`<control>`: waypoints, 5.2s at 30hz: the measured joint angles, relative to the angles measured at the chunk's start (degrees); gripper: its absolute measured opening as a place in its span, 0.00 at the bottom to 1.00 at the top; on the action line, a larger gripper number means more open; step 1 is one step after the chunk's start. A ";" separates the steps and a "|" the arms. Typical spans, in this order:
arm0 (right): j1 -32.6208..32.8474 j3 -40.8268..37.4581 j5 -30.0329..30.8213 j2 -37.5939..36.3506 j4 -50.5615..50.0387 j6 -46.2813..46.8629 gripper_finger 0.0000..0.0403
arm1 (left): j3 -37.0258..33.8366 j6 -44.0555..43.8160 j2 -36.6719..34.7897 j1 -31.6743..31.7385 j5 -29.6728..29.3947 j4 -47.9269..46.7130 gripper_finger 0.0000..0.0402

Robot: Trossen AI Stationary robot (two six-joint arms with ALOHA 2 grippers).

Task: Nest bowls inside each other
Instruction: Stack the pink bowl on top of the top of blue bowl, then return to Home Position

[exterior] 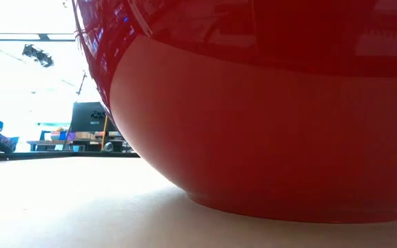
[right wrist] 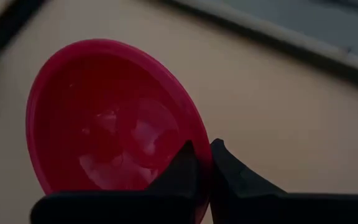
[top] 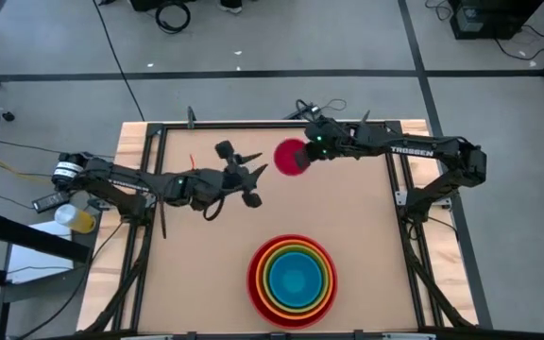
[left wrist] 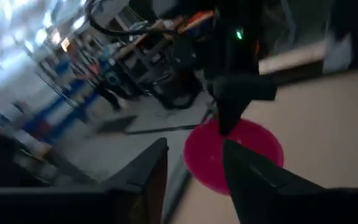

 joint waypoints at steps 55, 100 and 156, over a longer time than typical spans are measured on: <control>41.53 -0.11 7.86 -13.59 -16.95 28.91 0.37 | -0.14 -51.89 -23.65 5.96 22.10 -45.67 0.36; 19.39 -36.02 -12.57 -49.90 48.33 -28.40 0.00 | -30.35 -36.49 -59.07 5.72 28.27 -6.65 0.14; 8.83 -69.79 -27.07 -85.18 43.08 -13.69 0.02 | -55.46 -34.75 -76.21 -0.75 28.63 -6.05 0.00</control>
